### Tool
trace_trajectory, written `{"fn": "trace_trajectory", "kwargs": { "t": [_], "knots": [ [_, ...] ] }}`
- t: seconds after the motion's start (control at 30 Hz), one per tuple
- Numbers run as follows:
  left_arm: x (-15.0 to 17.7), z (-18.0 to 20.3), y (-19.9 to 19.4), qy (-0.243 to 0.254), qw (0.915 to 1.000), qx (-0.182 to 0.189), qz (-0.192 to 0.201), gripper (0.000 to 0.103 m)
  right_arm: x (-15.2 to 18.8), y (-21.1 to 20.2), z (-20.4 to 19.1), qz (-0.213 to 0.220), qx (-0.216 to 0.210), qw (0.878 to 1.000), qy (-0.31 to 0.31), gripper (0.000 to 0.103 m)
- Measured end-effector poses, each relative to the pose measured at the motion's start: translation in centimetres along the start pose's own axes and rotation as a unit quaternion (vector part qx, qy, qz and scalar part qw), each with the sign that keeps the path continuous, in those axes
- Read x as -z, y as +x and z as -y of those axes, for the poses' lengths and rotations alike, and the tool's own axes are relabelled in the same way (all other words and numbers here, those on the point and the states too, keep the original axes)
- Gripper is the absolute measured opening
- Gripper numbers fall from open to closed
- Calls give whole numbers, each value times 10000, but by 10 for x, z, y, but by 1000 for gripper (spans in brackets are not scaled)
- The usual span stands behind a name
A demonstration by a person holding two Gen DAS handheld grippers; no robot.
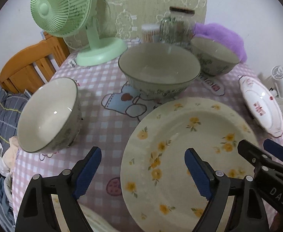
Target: Organize plates and bowls
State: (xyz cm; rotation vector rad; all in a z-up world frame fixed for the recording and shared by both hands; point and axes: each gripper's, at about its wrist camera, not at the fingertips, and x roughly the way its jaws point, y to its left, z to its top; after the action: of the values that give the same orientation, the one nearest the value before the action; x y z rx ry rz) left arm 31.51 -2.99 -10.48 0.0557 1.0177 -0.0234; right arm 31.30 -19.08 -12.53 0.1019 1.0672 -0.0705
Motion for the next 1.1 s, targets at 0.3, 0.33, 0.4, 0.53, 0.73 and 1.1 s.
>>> {"fn": "trace_trajectory", "kwargs": {
  "t": [0.3,0.33,0.4,0.53,0.73,1.1],
  "knots": [
    [3,4,21,99,9995,113,-280,69,1,31,-5,-244,159,9996,-18,63],
    [3,4,21,102,9994,132,-318,64,2,32,-4,-258,176,9995,-24,61],
    [3,6,22,119,9994,91,-325,62,2,34,-2,-264,215,9994,-63,58],
    [4,7,21,165,9994,57,-304,63,2,33,-4,-259,261,9993,-97,57],
    [11,18,15,418,9983,151,-369,63,10,26,2,-319,429,9986,12,57],
    [39,46,-5,708,9950,459,-526,62,47,-2,32,-496,698,9958,324,57]
  ]
}}
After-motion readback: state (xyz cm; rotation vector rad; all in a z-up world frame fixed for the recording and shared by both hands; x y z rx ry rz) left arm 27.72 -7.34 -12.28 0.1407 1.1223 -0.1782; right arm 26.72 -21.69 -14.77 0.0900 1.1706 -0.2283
